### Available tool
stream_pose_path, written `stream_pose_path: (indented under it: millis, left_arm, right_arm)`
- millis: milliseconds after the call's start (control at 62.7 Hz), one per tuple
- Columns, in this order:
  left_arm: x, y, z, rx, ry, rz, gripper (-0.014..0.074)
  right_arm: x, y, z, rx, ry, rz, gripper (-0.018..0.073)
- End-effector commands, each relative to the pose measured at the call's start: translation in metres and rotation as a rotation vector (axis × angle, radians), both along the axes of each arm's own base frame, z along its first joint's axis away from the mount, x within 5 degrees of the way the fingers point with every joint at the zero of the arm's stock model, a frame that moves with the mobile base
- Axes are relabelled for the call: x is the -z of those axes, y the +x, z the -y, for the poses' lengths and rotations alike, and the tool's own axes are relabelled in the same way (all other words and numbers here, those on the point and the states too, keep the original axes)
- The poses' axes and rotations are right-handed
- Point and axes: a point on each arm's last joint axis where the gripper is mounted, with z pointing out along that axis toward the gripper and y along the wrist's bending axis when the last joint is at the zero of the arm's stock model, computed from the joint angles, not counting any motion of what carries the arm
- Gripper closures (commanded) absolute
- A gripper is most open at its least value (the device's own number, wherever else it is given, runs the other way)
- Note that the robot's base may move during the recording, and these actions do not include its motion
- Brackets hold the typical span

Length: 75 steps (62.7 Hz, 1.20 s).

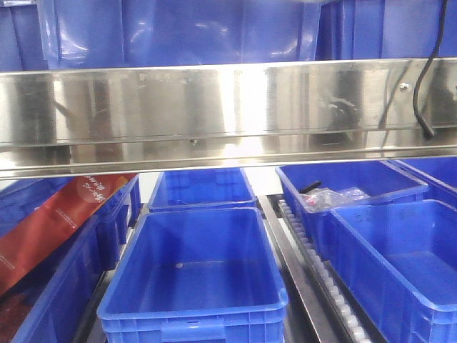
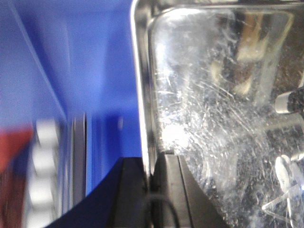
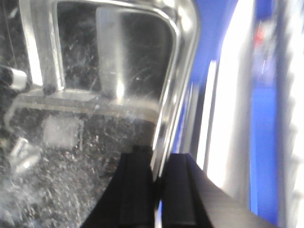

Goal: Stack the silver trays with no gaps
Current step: 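Lift the silver tray off the shelf with both grippers, then hold the tray in both grippers while the base turns away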

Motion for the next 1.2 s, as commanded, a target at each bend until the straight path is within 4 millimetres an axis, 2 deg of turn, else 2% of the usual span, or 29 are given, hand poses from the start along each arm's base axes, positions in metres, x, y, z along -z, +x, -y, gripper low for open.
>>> stream_pose_path:
  millis: [0,191,462,670,1180]
  left_arm:
    - [-0.019,-0.006,0.003,0.044,-0.032,0.102,0.0615]
    - [-0.031,-0.006,0.004,0.07,-0.064,0.189,0.0615]
    - [-0.046,-0.001,0.01,0.128,-0.108,0.36,0.0615]
    - [-0.053,0.001,0.011,0.147,-0.091,0.446,0.0615]
    - [-0.052,0.001,0.012,0.149,-0.092,0.448,0.0615]
  right_arm:
    - [-0.031,-0.007,-0.003,-0.015,0.036,0.137,0.0638]
    - [-0.05,-0.004,-0.005,0.004,0.104,0.264,0.0638]
    - [-0.067,0.003,-0.003,0.059,0.184,0.444,0.0638]
    - [-0.068,0.004,-0.003,0.063,0.186,0.456,0.0638]
    - [-0.066,0.006,-0.003,0.064,0.186,0.454,0.0638]
